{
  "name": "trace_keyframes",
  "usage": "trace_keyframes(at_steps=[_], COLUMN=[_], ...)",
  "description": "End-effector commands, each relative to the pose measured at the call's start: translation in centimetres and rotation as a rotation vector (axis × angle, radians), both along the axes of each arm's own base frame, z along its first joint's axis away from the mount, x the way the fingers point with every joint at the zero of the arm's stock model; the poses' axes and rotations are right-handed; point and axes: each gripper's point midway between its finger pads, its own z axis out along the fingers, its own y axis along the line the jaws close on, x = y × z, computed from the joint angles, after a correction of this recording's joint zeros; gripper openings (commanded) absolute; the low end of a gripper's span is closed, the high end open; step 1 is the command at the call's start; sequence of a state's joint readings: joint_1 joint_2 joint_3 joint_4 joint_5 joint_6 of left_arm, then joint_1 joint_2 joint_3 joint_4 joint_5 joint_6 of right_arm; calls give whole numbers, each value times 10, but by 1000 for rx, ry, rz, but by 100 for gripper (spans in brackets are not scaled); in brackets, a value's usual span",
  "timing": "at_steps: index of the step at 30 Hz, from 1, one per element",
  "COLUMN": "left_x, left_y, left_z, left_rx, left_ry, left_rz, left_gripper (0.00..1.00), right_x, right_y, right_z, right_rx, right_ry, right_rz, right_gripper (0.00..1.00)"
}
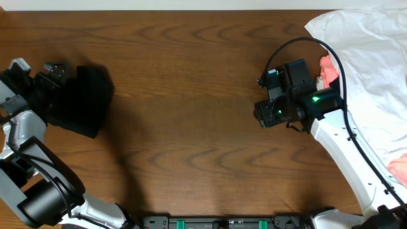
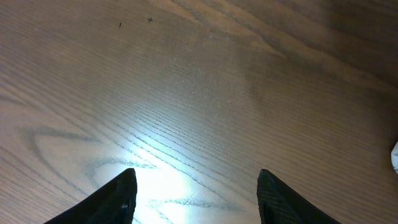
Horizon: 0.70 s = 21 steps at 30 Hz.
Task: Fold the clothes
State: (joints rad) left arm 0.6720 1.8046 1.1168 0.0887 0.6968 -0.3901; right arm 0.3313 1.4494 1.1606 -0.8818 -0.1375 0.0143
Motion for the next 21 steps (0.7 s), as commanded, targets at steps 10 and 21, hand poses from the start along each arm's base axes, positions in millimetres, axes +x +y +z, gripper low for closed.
trace_keyframes(at_steps=[10, 21], left_x=[29, 45], left_y=[-109, -115], left_z=[-16, -33], left_rx=[-195, -112], left_ry=[-35, -6], left_rz=[-295, -254], left_gripper=[98, 98], right_x=[0, -2], right_y=[-2, -3], right_z=[-3, -4], right_rx=[-11, -15], right_ry=[2, 14], right_rz=[1, 1], right_gripper=[61, 62])
